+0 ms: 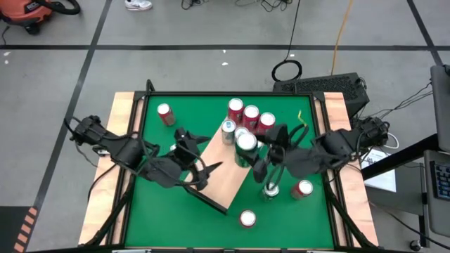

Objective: Sort soda cans
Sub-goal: Put the green soda can on the shelf

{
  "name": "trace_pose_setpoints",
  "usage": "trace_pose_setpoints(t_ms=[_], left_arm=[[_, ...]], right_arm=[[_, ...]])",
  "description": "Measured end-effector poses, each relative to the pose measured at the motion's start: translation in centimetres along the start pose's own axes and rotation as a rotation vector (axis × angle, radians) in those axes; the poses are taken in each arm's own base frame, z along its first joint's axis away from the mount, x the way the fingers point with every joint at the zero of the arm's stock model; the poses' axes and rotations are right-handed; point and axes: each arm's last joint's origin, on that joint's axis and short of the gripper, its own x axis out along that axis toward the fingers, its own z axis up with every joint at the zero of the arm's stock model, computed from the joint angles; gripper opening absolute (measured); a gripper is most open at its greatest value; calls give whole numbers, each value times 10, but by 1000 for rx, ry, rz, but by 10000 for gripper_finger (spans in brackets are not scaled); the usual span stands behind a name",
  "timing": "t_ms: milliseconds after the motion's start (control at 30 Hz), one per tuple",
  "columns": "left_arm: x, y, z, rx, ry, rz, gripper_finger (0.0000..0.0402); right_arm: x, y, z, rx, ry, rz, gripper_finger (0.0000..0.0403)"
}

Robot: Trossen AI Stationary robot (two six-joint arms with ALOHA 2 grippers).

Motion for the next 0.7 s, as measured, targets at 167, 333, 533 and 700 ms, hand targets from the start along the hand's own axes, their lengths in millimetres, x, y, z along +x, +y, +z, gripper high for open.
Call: trace_pose_setpoints(t_ms=[167,333,533,700], left_arm=[[-14,13,-8,-6,85,29,391],[-20,21,-10,-30,110,47,391],[-21,21,-10,-29,113,44,391],[-21,21,-11,-24,129,29,391]], right_arm=[[2,11,-22,-89,13,-65,300],[20,23,-51,-126,46,-100,300],[37,30,-85,-118,87,-93,300],[44,29,-106,-153,95,-87,300]])
